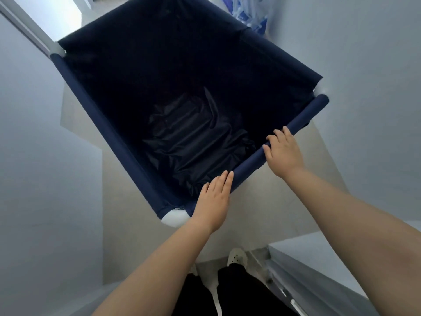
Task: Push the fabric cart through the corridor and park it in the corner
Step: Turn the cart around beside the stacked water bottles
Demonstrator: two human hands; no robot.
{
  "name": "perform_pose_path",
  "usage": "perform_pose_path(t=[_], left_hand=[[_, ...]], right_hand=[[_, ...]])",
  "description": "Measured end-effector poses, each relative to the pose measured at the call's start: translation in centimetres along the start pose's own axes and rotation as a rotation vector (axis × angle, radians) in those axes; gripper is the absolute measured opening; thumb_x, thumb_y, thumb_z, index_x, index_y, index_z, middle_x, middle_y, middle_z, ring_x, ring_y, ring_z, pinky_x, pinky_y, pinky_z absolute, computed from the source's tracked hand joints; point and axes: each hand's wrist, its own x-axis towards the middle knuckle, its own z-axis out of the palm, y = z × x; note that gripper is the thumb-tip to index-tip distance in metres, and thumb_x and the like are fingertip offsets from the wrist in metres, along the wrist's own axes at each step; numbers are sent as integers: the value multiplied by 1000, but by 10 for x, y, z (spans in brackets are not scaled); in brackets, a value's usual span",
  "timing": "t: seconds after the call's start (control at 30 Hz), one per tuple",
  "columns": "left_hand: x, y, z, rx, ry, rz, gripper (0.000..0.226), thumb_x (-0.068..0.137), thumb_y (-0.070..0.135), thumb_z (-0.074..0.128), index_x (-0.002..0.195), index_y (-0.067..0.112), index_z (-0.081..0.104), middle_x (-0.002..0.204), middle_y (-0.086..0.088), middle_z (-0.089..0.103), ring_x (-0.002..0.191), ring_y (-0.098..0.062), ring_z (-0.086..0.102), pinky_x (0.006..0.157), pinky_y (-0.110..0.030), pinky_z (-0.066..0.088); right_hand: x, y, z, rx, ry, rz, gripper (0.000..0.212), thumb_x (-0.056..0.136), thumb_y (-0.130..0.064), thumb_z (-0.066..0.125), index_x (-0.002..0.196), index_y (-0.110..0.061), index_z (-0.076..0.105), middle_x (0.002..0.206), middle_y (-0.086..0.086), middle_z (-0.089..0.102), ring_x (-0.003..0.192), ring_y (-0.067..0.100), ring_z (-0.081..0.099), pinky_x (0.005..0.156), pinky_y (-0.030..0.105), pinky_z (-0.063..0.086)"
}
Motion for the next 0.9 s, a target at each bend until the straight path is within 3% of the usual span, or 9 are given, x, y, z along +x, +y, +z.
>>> perform_pose_path(t=[0.17, 0.33, 0.57, 0.8, 0.9], left_hand=[[0, -14, -4, 67, -31, 103, 63, 99, 33, 30, 146, 15, -8, 157, -4, 11, 140, -19, 17, 114, -40, 18], [6, -35, -12, 53, -30, 305, 61, 98, 41, 26, 147, 16, 0, 155, -3, 20, 138, -16, 21, 113, -36, 21], [27, -122, -38, 162, -72, 546, 60, 98, 44, 23, 147, 16, 6, 151, -2, 29, 136, -16, 25, 113, -37, 17], [35, -215, -66, 303, -69, 659, 58, 97, 43, 22, 146, 13, 13, 151, -3, 31, 139, -20, 21, 116, -44, 9], [33, -235, -73, 315, -29, 617, 57, 97, 40, 27, 146, 12, 16, 151, -7, 30, 141, -24, 18, 116, -47, 8]], right_hand=[[-20, -35, 11, 28, 12, 114, 47, 97, -36, 36, 129, -2, 44, 149, 18, 32, 143, 33, 11, 118, 44, 18], [-45, -74, 28, 103, 63, 156, 42, 97, -30, 40, 128, -2, 45, 147, 17, 35, 144, 30, 10, 118, 43, 17], [-66, -114, 38, 141, 149, 339, 36, 94, -17, 46, 126, 0, 47, 145, 17, 38, 143, 30, 15, 118, 40, 18], [-92, -195, 53, 221, 195, 558, 37, 97, -22, 43, 128, -3, 46, 146, 15, 36, 143, 28, 15, 119, 42, 14], [-106, -224, 59, 259, 174, 526, 41, 97, -30, 41, 129, -5, 46, 146, 13, 38, 141, 26, 20, 118, 40, 15]])
